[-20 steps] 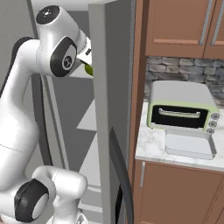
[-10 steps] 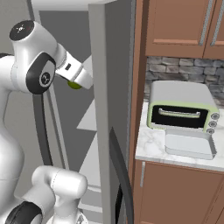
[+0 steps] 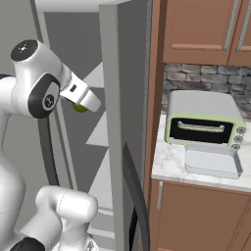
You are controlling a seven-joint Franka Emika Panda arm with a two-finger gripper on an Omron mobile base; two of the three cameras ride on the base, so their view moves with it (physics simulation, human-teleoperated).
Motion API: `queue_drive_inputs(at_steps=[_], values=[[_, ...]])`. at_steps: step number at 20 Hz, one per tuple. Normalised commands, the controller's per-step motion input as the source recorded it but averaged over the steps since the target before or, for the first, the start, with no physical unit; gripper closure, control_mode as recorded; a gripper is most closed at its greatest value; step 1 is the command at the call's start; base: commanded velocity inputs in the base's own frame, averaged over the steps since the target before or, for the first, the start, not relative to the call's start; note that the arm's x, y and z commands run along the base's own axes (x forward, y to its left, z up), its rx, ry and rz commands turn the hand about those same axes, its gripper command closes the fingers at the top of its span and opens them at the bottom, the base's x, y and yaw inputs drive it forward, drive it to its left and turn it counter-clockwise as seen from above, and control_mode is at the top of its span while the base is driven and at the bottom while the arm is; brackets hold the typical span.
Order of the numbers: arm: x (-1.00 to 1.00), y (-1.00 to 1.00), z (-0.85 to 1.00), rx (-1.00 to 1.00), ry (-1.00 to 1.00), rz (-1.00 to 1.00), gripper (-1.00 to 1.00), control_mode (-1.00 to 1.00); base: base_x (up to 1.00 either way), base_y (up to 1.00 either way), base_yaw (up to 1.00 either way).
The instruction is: Take the avocado and lime out of the freezer and place them in the tupperware container on the counter. Then put the tupperware containing the vegetables back in the freezer.
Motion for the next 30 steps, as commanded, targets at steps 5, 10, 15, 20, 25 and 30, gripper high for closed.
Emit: queue_drive_inputs(at_steps=[5, 10, 15, 20, 25, 30], values=[[-0.02, 0.0, -0.08, 0.0, 0.04, 0.01, 1.0, 1.0, -0.33, 0.03, 0.0], [0.0, 0.0, 0.0, 0.0, 0.0, 0.0, 1.0, 1.0, -0.99, 0.25, 0.0], [0.0, 0.0, 0.0, 0.0, 0.0, 0.0, 1.0, 1.0, -1.0, 0.34, 0.0], [0.0, 0.0, 0.0, 0.0, 0.0, 0.0, 1.0, 1.0, -0.91, 0.25, 0.0], [0.0, 0.0, 0.0, 0.0, 0.0, 0.0, 1.0, 1.0, -0.44, -0.28, -0.05], [0.0, 0.0, 0.0, 0.0, 0.0, 0.0, 1.0, 1.0, -0.03, -0.8, -0.09]])
